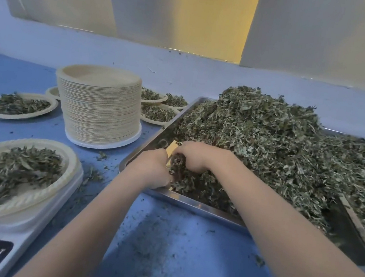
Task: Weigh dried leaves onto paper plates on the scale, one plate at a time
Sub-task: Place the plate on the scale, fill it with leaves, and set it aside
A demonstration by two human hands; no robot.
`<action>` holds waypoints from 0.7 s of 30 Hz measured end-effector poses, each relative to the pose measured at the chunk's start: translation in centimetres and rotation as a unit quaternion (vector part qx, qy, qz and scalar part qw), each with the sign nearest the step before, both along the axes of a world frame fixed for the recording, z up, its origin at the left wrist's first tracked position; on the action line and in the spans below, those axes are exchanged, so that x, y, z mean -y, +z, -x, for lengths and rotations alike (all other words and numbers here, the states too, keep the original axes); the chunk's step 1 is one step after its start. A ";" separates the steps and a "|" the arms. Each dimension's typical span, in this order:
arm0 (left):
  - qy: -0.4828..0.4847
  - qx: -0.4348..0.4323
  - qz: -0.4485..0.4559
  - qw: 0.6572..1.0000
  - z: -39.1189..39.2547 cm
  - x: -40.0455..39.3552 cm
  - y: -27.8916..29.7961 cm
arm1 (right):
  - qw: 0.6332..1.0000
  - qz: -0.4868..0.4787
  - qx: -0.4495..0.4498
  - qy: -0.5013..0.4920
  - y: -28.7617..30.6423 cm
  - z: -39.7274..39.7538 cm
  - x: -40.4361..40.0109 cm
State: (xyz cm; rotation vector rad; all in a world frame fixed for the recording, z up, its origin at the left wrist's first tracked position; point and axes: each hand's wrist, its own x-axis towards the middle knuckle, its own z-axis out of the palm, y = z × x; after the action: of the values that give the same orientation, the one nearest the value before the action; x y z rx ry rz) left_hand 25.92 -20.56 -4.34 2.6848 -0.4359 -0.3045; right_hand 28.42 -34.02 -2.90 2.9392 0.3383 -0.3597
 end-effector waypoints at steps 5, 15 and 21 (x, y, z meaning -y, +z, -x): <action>-0.021 -0.058 0.046 0.997 0.0 -0.3 0.3 | 0.993 -0.092 -0.070 0.010 1.9 3.6 1.9; -0.077 -0.103 0.097 0.987 0.9 -0.4 1.1 | 0.993 -0.120 0.006 0.024 -1.3 4.3 0.4; -0.029 -0.088 0.228 0.969 1.4 -1.1 1.9 | 0.967 -0.229 0.109 -0.018 0.6 4.5 -0.3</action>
State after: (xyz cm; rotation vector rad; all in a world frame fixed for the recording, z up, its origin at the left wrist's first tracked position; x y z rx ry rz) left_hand 24.53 -19.48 -2.47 2.1799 -0.4648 -0.4019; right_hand 23.94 -33.68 -2.27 3.3948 0.3796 0.0530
